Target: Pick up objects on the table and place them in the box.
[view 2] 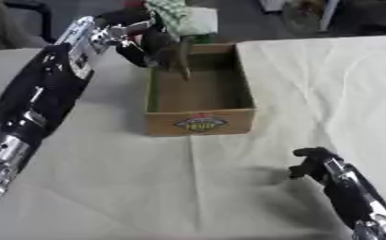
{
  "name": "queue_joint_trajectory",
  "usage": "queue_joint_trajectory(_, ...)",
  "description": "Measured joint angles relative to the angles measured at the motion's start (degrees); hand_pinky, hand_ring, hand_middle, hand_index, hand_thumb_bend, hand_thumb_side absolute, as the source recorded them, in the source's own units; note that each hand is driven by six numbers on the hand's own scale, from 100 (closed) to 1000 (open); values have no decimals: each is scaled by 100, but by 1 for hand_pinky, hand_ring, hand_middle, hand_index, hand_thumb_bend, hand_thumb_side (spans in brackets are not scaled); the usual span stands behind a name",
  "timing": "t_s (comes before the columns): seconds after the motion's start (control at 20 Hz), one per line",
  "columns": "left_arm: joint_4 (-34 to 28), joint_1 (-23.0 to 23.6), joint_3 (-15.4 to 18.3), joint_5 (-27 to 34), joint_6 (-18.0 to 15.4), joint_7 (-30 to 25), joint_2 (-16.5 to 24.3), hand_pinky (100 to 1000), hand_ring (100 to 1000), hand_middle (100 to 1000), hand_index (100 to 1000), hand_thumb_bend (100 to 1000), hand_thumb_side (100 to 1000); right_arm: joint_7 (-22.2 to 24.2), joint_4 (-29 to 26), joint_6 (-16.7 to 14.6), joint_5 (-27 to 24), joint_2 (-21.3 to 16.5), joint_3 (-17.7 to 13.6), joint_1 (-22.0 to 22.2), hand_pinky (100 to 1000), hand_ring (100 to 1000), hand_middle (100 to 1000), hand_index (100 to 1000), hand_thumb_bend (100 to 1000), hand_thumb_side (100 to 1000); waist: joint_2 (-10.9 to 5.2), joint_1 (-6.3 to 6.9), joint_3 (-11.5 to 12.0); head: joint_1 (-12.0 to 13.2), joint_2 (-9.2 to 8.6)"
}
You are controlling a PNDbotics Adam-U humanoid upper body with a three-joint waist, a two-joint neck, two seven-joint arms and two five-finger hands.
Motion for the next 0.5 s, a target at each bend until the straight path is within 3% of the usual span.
queue_joint_trajectory(0.5,157,167,-131,-431,-204,424,-243,627,473,424,522,141,149,64,1,39,0,44,38,-57,750,527,408,727,100,883,42,35,-124,26,0)
